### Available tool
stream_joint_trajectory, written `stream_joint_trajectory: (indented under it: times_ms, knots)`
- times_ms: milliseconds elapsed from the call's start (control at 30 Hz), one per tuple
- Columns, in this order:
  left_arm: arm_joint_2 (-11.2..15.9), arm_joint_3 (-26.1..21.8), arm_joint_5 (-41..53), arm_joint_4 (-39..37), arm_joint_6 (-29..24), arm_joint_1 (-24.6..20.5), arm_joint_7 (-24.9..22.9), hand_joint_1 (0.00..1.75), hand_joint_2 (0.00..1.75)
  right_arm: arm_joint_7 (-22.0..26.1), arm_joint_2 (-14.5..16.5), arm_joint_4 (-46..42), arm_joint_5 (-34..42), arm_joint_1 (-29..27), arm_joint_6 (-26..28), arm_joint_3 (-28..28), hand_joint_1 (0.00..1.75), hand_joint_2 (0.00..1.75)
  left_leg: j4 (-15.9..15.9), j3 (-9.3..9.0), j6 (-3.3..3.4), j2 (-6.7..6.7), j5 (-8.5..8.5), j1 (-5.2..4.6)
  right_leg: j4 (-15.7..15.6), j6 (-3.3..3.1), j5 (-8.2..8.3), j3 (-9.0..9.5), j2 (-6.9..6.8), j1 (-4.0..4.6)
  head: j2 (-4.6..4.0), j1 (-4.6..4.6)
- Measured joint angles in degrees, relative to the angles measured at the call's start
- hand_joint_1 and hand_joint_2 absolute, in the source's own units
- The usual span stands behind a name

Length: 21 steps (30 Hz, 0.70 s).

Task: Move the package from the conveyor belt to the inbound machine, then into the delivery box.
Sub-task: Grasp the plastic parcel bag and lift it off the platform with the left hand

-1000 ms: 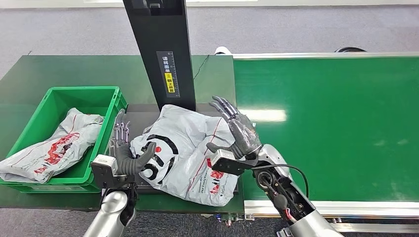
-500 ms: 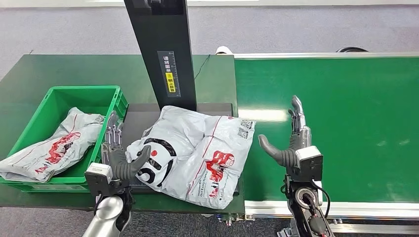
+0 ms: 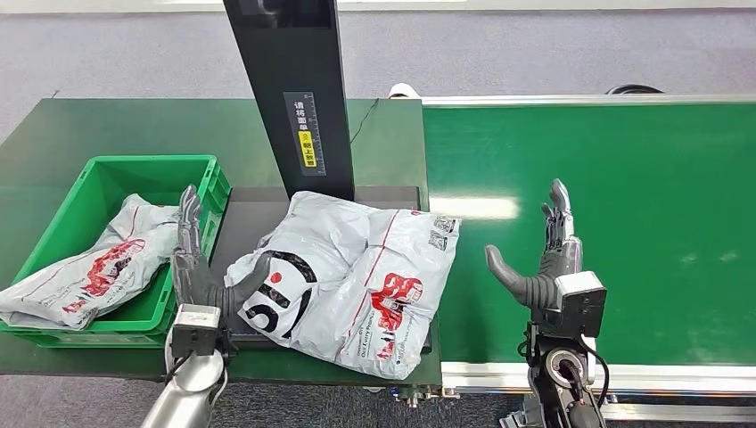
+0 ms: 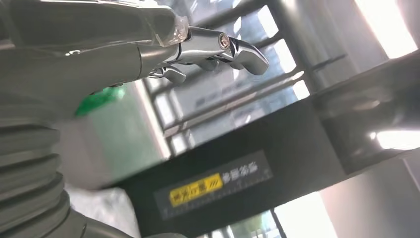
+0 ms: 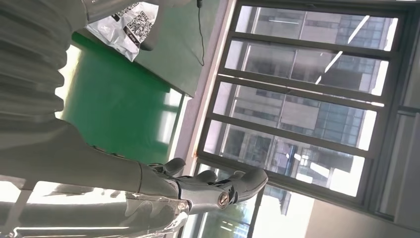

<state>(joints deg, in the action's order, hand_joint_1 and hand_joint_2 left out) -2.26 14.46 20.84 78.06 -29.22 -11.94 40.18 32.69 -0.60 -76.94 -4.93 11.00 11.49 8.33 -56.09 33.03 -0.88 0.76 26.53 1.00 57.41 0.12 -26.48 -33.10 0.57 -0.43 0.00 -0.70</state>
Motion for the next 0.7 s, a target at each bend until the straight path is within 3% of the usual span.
stream_joint_trajectory:
  times_ms: [100,167,233,467,567,700]
  knots:
    - [1.2,1.0,7.9,1.2,-4.9,-1.4,-0.1,0.00,1.75,-0.3,0.0,0.0,-0.1,0.0,-0.5,0.0,0.00,1.75,0.0,0.00,0.00,0.00,0.00,0.00,0.0,0.00,0.00,0.01,-0.01,0.00,0.00,-0.01]
    - [2.2,2.5,13.6,2.0,-4.5,-2.6,-1.2,0.00,1.75,-0.6,0.0,0.0,-0.1,0.2,-0.8,0.0,0.00,1.75,0.0,0.00,0.00,0.00,-0.01,0.00,0.0,0.00,0.00,0.01,-0.01,0.00,0.00,0.00]
    - [3.2,4.7,18.7,2.3,0.1,-4.0,-3.7,0.00,1.75,-0.9,0.0,0.0,-0.1,0.4,-1.3,0.0,0.00,1.75,0.0,0.00,0.00,0.00,-0.01,0.00,0.0,0.00,0.00,0.02,-0.01,0.00,0.00,0.01]
    - [6.0,14.5,27.5,-2.4,26.0,-9.3,-14.3,0.00,1.75,-1.3,0.1,0.2,-1.3,0.9,-3.4,0.0,0.00,1.75,0.0,-0.01,0.00,0.01,-0.02,-0.02,0.0,0.00,0.01,0.01,0.00,-0.02,0.00,-0.01]
    - [6.4,17.5,27.4,-6.0,31.2,-11.9,-15.3,0.00,1.75,-2.2,0.1,0.2,-1.8,1.2,-3.6,-0.2,0.00,1.75,0.0,-0.01,0.00,0.00,-0.02,-0.02,0.0,0.00,0.02,0.00,0.01,-0.02,0.00,0.00]
    - [6.6,19.8,27.1,-9.1,33.8,-14.3,-15.7,0.00,1.75,-2.9,0.2,0.1,-2.1,1.3,-3.8,-0.8,0.00,1.75,0.0,-0.01,0.00,0.00,-0.01,-0.01,0.0,0.00,0.01,0.00,0.01,-0.01,0.00,0.00]
